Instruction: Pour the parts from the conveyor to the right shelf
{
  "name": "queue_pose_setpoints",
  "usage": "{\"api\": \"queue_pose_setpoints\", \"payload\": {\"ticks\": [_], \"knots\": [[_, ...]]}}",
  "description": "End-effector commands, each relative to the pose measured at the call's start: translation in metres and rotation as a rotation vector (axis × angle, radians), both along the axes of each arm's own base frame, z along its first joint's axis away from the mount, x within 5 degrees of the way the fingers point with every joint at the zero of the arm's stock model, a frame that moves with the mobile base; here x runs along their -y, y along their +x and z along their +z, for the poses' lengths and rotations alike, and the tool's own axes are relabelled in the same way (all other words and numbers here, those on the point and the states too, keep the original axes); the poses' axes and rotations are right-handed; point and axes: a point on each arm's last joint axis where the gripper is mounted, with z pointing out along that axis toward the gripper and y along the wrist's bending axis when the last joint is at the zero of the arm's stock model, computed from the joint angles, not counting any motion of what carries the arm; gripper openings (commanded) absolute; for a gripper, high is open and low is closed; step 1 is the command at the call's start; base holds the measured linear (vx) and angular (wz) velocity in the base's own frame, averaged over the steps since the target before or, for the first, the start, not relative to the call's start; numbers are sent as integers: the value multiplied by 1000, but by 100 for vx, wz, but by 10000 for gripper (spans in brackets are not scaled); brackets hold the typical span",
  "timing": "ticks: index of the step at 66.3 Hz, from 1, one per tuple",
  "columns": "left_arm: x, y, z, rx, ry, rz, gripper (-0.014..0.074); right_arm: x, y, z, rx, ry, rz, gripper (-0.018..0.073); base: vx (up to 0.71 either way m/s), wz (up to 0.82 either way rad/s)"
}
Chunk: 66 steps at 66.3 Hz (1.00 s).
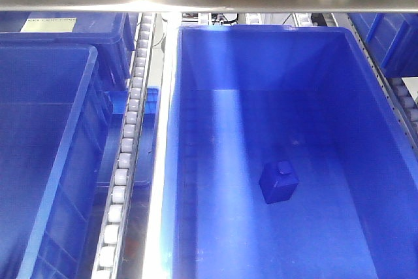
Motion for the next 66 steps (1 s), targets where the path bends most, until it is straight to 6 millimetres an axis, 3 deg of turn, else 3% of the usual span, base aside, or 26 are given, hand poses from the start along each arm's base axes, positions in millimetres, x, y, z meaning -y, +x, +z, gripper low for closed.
{"api": "queue_pose_setpoints", "payload": {"ticks": [1, 33, 49, 66], "knots": [[0, -1, 13, 93, -16, -6, -6, 0, 0, -11, -48, -15, 6, -8, 0, 0], [0, -1, 13, 93, -16, -6, -6, 0, 0, -10, -42, -15, 6, -8, 0, 0], [0, -1, 13, 93, -16, -6, -6, 1, 2, 12, 210, -2, -8, -8, 0, 0], [0, -1, 13, 93, -16, -6, -6, 1, 2, 15, 240, -1, -10, -8, 0, 0]]}}
